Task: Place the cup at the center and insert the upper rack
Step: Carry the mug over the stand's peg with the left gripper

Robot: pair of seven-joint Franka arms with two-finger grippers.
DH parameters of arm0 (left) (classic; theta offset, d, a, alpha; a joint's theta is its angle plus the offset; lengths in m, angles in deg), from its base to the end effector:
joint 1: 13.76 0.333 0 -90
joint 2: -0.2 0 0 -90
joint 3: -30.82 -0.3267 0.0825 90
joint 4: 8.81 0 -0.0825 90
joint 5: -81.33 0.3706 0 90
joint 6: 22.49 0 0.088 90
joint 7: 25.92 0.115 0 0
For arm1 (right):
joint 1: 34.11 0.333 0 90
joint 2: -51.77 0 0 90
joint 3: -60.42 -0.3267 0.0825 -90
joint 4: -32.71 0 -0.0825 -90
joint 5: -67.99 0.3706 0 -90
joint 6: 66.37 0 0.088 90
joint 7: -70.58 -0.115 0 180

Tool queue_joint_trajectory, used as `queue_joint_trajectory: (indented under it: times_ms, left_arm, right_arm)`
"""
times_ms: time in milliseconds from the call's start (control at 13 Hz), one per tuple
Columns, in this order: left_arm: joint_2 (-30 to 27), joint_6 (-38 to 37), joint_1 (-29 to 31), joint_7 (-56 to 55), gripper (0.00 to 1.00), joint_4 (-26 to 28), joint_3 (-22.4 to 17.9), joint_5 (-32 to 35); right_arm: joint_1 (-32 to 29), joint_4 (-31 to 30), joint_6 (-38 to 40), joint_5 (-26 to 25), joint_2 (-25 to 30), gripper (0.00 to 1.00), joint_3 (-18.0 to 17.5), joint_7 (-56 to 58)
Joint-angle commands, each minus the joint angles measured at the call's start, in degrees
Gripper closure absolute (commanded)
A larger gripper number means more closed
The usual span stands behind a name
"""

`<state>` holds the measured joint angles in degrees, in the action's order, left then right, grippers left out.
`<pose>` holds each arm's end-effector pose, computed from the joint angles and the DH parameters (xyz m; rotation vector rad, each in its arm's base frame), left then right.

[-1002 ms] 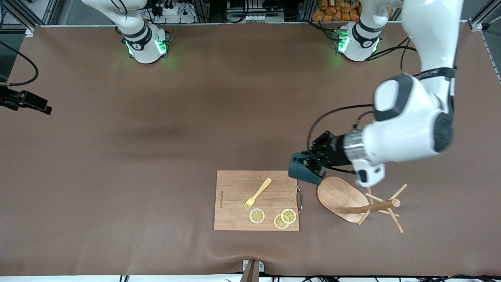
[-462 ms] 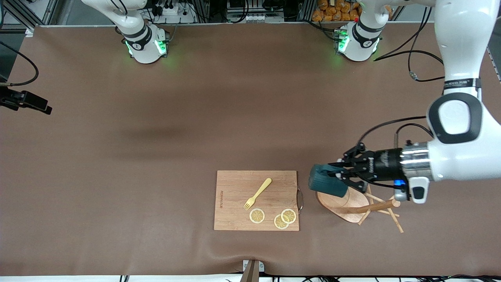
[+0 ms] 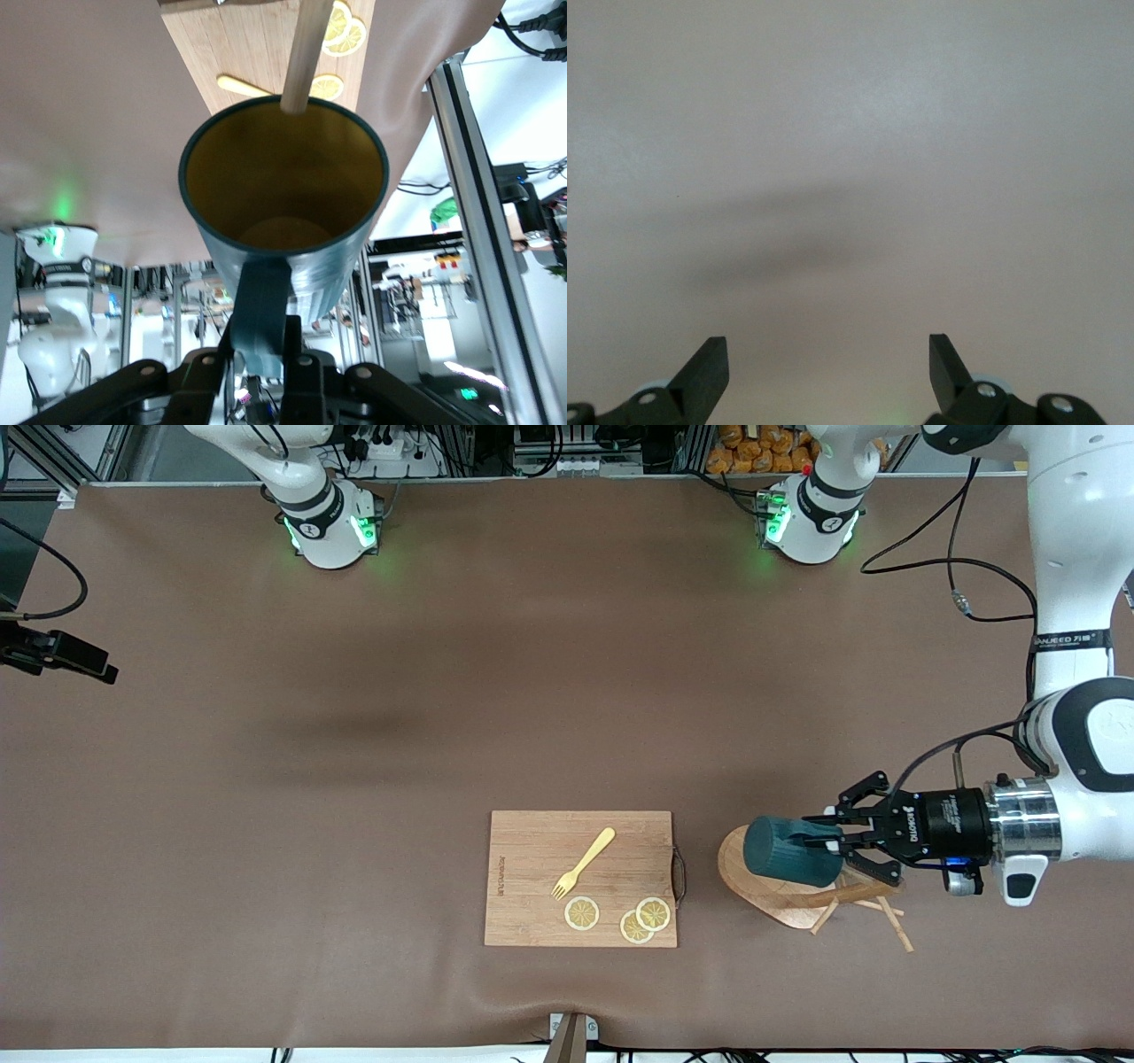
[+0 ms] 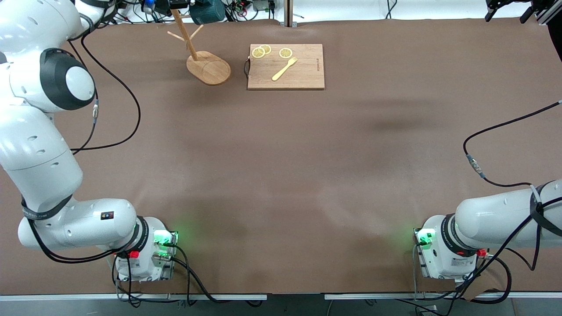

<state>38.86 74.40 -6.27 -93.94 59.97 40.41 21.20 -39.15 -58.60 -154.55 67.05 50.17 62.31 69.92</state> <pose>0.7272 -0.0796 0.4385 1.6131 1.3928 -0.9294 0.5399 -0.0673 0.5990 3.1192 -0.2067 -0.1304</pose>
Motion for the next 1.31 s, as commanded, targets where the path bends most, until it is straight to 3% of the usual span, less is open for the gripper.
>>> queue_joint_trajectory:
  times_ms: [0,462,1233]
  left_arm:
    - [0.88,-1.26,1.38,0.78,1.00,-0.13,0.61,-3.06]
    - [2.91,-1.35,3.05,2.89,1.00,0.40,0.61,-7.98]
    - [5.46,-5.57,5.08,5.00,1.00,0.40,0.61,-9.74]
  right_arm:
    - [-0.41,-0.80,0.38,0.59,0.63,0.00,-0.13,0.48]
    - [0.11,-0.81,1.08,-0.02,0.98,0.00,-0.30,0.22]
    - [0.73,-1.16,1.79,-0.11,0.89,0.00,-0.57,-0.13]
